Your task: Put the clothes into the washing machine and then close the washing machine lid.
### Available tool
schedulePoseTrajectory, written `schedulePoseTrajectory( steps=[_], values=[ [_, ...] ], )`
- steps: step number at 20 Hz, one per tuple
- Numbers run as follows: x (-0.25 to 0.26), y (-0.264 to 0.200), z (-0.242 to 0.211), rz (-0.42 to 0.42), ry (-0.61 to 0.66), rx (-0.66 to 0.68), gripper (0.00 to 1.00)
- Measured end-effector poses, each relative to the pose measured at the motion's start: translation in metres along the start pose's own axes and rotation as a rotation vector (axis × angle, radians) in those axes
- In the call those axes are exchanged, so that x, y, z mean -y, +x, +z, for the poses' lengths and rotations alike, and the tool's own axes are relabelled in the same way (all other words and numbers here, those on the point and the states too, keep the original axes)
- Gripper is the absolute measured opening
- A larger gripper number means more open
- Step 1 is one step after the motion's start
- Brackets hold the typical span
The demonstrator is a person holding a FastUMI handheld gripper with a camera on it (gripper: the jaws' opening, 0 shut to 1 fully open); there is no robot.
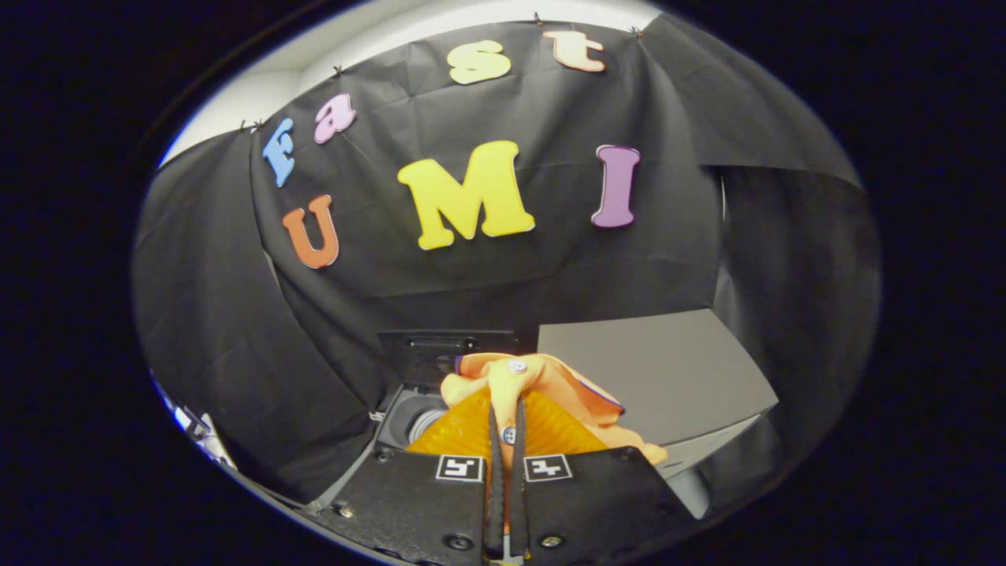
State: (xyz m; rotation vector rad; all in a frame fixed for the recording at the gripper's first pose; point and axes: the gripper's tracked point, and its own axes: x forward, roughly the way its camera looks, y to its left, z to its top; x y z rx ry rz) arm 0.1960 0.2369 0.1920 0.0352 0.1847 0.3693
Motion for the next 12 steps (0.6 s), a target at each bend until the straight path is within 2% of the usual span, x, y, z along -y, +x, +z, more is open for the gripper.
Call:
schedulePoseTrajectory(
  steps=[6,12],
  values=[
    [-0.072,0.0,-0.001,0.071,-0.013,-0.008,0.06],
    [-0.13,0.051,-0.012,0.144,-0.007,-0.074,0.06]
  ],
)
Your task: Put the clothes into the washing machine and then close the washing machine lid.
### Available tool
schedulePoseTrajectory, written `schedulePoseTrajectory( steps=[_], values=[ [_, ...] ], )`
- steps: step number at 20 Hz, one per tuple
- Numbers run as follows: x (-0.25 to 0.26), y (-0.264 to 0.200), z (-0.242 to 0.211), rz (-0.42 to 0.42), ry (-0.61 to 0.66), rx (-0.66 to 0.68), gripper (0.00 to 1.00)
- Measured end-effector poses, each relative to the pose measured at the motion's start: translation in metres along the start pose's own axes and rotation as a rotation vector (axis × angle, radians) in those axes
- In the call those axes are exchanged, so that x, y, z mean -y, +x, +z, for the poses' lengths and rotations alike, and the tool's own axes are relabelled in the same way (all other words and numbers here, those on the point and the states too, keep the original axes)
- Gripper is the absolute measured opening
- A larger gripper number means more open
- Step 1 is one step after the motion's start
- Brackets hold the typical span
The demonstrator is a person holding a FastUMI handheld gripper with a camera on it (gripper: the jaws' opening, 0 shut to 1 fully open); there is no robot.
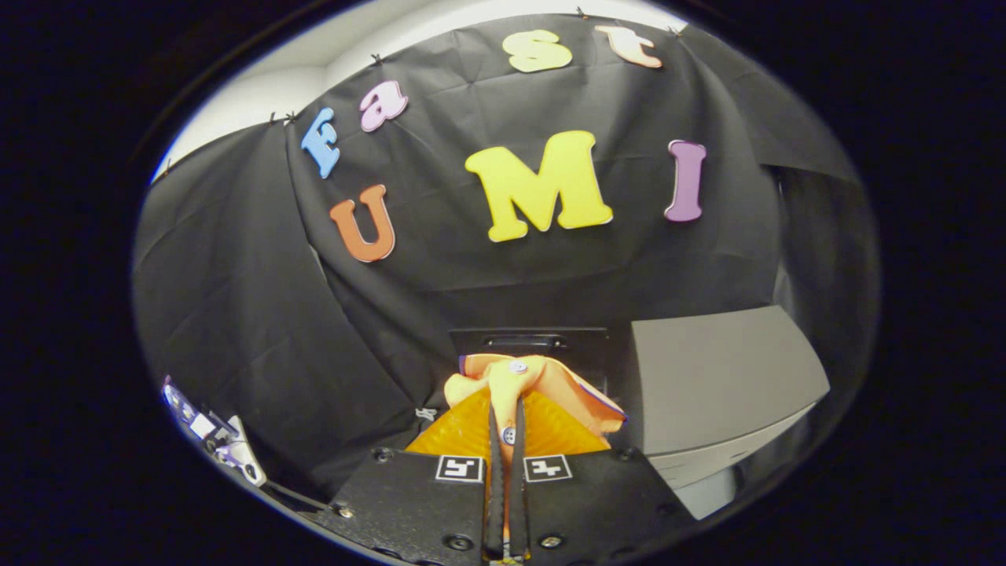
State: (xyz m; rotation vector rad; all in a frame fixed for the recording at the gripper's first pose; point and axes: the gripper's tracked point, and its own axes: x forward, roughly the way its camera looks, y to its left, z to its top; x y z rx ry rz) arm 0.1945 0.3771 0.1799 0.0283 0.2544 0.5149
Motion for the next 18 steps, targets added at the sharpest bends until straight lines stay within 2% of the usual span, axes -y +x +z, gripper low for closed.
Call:
schedulePoseTrajectory(
  steps=[8,18],
  values=[
    [-0.016,0.126,-0.018,0.051,0.015,-0.137,0.06],
    [0.006,0.251,-0.083,0.017,0.034,-0.346,0.06]
  ],
)
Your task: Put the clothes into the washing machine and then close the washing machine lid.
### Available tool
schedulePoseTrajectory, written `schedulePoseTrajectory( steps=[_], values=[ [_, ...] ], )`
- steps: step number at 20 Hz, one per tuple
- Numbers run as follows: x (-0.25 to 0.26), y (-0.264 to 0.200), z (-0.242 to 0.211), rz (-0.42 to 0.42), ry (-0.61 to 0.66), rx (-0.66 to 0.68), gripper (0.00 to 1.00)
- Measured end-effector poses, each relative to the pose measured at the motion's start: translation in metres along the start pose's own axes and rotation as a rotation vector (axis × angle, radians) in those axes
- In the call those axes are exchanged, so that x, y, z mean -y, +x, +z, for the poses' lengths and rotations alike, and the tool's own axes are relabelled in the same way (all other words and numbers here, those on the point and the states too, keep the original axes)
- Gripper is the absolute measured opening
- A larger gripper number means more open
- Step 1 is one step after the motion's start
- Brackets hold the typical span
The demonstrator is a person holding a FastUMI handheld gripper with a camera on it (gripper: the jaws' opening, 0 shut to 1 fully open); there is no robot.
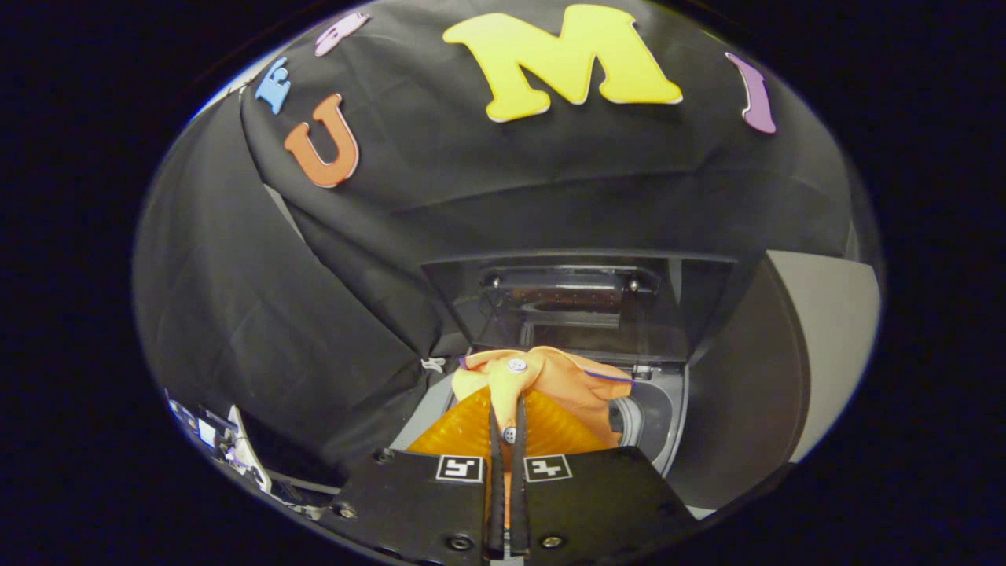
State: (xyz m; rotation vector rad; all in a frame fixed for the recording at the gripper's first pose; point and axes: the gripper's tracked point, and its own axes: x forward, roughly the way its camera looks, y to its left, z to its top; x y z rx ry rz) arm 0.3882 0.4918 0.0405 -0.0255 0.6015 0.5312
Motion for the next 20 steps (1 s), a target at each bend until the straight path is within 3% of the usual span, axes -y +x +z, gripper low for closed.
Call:
schedulePoseTrajectory(
  steps=[12,20],
  values=[
    [0.036,0.104,-0.058,-0.102,0.061,-0.178,0.06],
    [0.057,0.134,-0.088,-0.196,0.105,-0.257,0.06]
  ],
)
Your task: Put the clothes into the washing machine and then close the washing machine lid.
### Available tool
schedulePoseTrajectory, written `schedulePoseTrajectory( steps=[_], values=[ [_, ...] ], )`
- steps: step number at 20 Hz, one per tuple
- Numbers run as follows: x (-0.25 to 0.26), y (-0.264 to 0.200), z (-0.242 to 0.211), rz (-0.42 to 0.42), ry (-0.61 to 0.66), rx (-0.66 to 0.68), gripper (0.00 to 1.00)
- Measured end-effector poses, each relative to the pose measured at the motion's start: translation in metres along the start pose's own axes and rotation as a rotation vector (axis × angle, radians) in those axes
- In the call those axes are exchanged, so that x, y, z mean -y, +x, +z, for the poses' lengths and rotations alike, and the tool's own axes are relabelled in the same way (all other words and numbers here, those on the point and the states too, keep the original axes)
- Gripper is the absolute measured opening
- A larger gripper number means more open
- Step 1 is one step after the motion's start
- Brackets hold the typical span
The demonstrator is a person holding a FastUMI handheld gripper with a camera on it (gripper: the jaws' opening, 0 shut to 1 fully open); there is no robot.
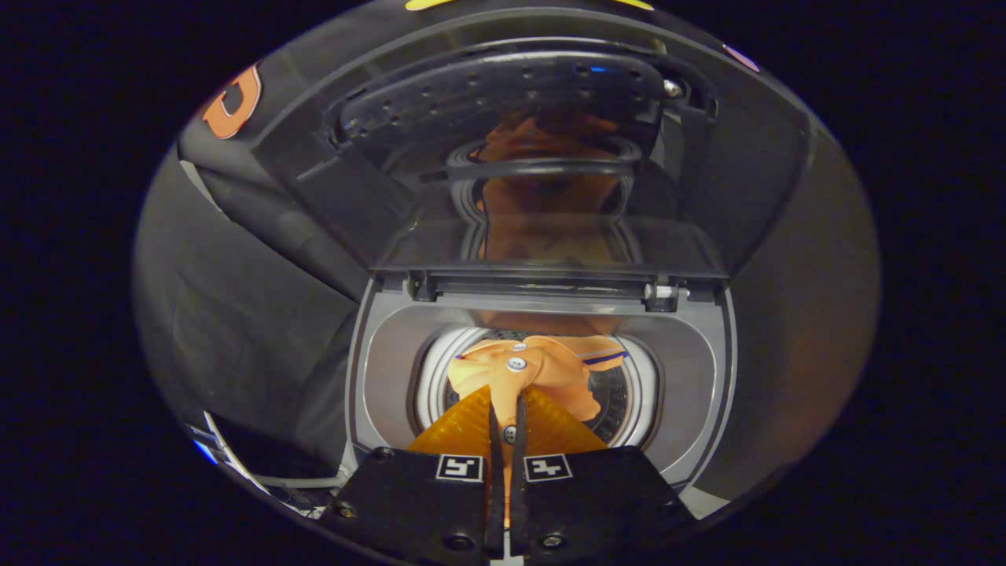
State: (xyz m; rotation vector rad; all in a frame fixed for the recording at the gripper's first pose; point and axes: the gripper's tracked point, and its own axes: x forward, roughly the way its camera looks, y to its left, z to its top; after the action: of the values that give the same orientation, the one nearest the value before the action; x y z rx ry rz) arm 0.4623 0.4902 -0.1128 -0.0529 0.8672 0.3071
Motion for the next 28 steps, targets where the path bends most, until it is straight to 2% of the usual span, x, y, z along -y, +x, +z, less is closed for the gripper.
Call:
schedulePoseTrajectory(
  steps=[7,10,14,16,24,28],
  values=[
    [-0.002,-0.001,0.001,-0.029,-0.007,0.017,0.07],
    [-0.009,0.0,-0.003,0.009,-0.014,0.028,0.12],
    [-0.001,-0.006,0.007,-0.043,-0.026,0.071,0.95],
    [0.0,-0.009,0.007,-0.052,-0.03,0.086,0.92],
    [0.002,-0.019,0.007,-0.051,-0.059,0.117,0.92],
    [-0.001,-0.031,0.015,-0.041,-0.091,0.178,0.92]
  ],
)
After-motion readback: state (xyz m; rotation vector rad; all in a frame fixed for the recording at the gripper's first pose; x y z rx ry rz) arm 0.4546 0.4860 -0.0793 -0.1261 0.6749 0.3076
